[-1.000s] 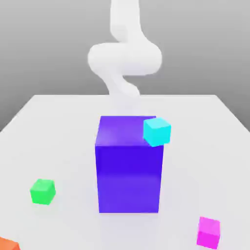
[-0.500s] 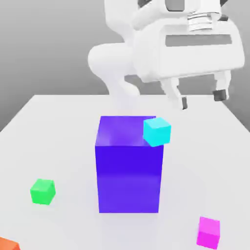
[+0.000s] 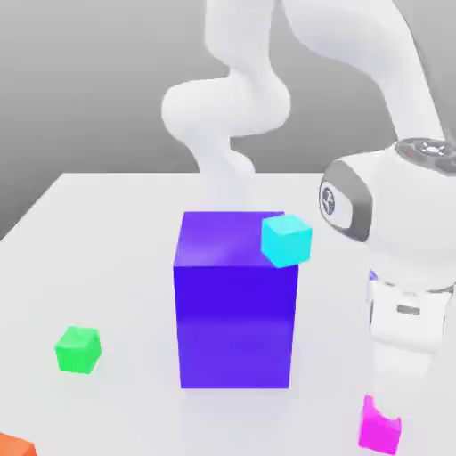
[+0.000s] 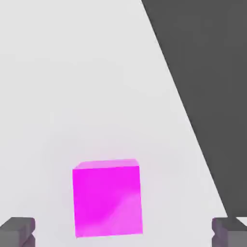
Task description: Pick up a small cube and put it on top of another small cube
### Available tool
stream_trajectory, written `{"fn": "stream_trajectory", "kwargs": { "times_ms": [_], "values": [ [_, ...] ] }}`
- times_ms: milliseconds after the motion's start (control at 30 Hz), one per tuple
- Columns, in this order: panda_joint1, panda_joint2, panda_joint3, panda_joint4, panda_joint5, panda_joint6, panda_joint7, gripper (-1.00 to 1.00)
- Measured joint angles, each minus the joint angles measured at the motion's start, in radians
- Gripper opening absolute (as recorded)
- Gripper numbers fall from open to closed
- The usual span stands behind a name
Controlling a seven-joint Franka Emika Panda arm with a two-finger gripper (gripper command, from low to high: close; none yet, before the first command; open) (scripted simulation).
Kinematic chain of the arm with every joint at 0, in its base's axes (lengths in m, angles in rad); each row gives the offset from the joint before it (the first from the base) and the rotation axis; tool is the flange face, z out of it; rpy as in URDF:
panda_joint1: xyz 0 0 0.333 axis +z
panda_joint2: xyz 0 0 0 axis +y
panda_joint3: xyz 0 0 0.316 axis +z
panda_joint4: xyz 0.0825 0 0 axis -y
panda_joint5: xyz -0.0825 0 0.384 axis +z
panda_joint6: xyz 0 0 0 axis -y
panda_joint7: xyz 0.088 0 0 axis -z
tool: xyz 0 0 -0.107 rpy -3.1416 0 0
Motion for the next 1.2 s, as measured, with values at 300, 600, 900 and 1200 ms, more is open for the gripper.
{"fn": "stream_trajectory", "kwargs": {
  "times_ms": [300, 600, 900, 1200],
  "values": [
    [-0.002, 0.114, 0.004, 0.022, 0.001, 0.085, -0.005, -1.0],
    [-0.075, -0.125, -0.047, -0.027, -0.014, -0.042, -0.087, -1.0],
    [-0.42, -0.361, -0.27, -0.149, -0.117, -0.039, -0.481, -1.0],
    [-0.611, -0.441, -0.344, -0.279, -0.114, -0.062, -0.872, -1.0]
  ]
}}
